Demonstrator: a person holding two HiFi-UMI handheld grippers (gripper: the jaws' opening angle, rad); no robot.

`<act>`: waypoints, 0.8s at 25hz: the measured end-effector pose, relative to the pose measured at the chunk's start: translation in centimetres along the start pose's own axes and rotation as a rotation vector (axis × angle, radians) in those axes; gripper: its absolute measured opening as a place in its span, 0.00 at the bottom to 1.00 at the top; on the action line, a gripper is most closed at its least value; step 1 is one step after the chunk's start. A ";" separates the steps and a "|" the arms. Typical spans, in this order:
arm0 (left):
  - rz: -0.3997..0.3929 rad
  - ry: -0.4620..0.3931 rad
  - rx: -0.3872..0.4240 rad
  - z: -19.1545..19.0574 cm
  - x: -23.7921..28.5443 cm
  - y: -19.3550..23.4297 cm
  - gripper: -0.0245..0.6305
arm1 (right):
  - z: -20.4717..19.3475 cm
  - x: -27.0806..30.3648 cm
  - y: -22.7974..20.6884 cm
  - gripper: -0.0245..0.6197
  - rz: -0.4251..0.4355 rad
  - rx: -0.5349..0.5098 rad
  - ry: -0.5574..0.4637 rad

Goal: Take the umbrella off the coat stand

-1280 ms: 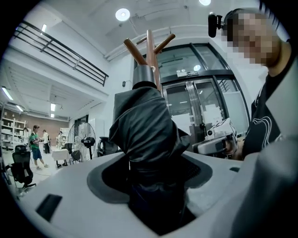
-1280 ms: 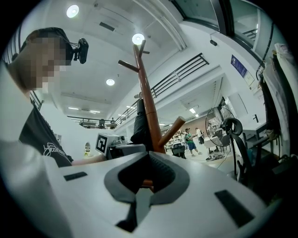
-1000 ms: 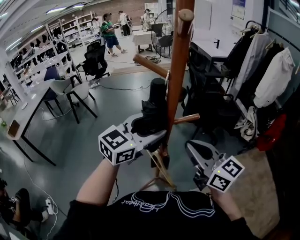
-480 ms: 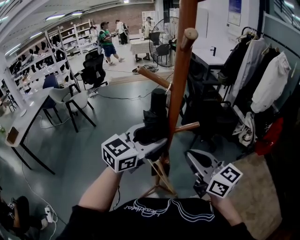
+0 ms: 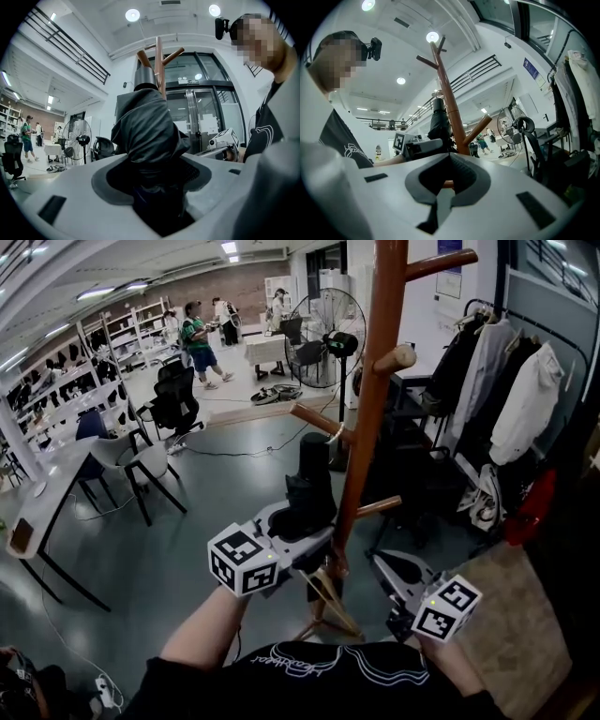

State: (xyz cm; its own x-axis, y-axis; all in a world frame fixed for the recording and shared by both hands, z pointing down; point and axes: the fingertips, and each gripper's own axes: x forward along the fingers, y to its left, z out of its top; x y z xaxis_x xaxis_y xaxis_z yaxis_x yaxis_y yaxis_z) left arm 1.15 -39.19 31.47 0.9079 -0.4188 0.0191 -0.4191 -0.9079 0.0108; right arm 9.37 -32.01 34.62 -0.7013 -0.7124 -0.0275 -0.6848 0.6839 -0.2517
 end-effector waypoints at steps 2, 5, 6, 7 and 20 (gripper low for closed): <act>-0.001 -0.004 -0.007 0.2 -0.3 0.2 0.43 | -0.1 0.2 0.6 0.04 -0.005 0.003 -0.002; -0.004 -0.007 -0.015 0.6 -0.9 0.3 0.43 | 0.0 0.4 1.6 0.04 -0.017 0.004 -0.012; -0.005 -0.007 -0.018 0.7 -1.0 0.4 0.43 | 0.1 0.4 1.9 0.04 -0.022 0.004 -0.016; -0.006 -0.008 -0.020 0.8 -1.1 0.4 0.43 | 0.2 0.3 2.1 0.04 -0.026 0.003 -0.021; -0.001 -0.058 -0.026 3.2 -3.6 1.0 0.43 | 2.1 -0.4 4.9 0.04 -0.095 -0.059 -0.073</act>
State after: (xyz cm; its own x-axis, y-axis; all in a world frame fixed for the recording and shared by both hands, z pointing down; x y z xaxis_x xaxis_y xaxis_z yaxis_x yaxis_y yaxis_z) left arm -2.49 -38.65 28.21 0.9072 -0.4188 -0.0390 -0.4176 -0.9079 0.0366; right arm 6.66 -28.73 31.40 -0.6178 -0.7826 -0.0770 -0.7596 0.6192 -0.1990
